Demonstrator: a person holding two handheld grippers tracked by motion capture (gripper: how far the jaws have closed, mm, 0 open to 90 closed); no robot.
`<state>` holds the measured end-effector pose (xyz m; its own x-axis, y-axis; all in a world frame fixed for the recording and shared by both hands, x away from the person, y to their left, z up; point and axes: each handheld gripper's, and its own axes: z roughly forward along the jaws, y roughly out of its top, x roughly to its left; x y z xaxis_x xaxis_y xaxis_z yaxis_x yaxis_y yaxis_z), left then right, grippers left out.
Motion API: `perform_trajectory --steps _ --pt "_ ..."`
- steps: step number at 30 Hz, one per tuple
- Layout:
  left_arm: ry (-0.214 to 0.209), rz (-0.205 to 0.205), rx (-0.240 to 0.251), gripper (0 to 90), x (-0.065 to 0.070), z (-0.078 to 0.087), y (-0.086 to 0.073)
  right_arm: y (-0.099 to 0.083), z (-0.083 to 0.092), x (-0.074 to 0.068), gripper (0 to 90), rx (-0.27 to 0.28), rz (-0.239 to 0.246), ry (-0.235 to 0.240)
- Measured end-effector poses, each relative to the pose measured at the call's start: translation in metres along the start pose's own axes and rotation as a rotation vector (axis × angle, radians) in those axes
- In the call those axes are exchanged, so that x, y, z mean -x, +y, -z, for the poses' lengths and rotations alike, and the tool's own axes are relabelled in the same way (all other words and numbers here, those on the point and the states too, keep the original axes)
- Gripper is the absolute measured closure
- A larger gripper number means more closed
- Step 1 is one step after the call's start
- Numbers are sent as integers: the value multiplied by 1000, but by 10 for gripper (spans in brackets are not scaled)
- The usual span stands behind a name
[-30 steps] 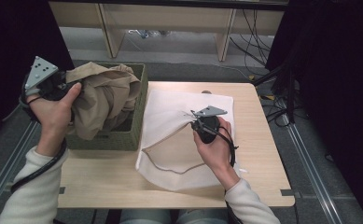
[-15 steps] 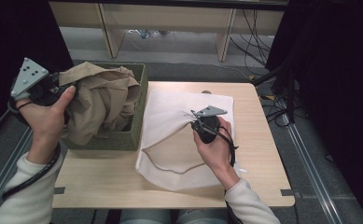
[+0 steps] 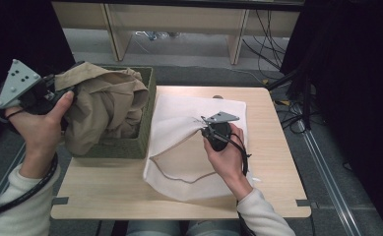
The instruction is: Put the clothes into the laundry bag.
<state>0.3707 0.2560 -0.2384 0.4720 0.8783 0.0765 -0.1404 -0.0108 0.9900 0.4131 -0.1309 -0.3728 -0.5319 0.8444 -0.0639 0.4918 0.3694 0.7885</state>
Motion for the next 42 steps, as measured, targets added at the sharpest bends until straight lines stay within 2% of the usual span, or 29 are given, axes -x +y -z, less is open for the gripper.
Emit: perform_trajectory --steps 14,18,21,25,29,31,33,35,36,38,39,42 --pt "-32 1 11 863 7 8 2 0 1 0 883 -2 1 0" --pt "-49 -4 17 863 11 14 4 0 1 0 883 -4 0 1" --pt "-61 -15 31 863 13 20 6 0 0 2 883 17 24 -3" --pt "-74 -23 30 863 18 29 7 0 -1 2 883 15 33 -5" --pt "-96 -23 26 863 23 34 5 0 1 1 883 0 6 -1" --pt "-106 -18 24 863 24 36 4 0 0 1 883 15 14 2" --pt "-109 -17 28 863 25 38 4 0 1 0 883 8 -1 -2" --pt "-114 -10 28 863 26 39 3 0 1 1 883 11 4 -1" --pt "-118 -10 28 863 26 40 3 0 0 2 883 13 23 2" --pt "-126 -10 30 863 28 41 2 1 2 1 883 4 1 -4" --pt "-126 -10 30 863 28 41 2 0 0 2 883 13 20 -3" --pt "-140 -14 32 863 32 45 1 0 -1 3 883 14 28 -7"
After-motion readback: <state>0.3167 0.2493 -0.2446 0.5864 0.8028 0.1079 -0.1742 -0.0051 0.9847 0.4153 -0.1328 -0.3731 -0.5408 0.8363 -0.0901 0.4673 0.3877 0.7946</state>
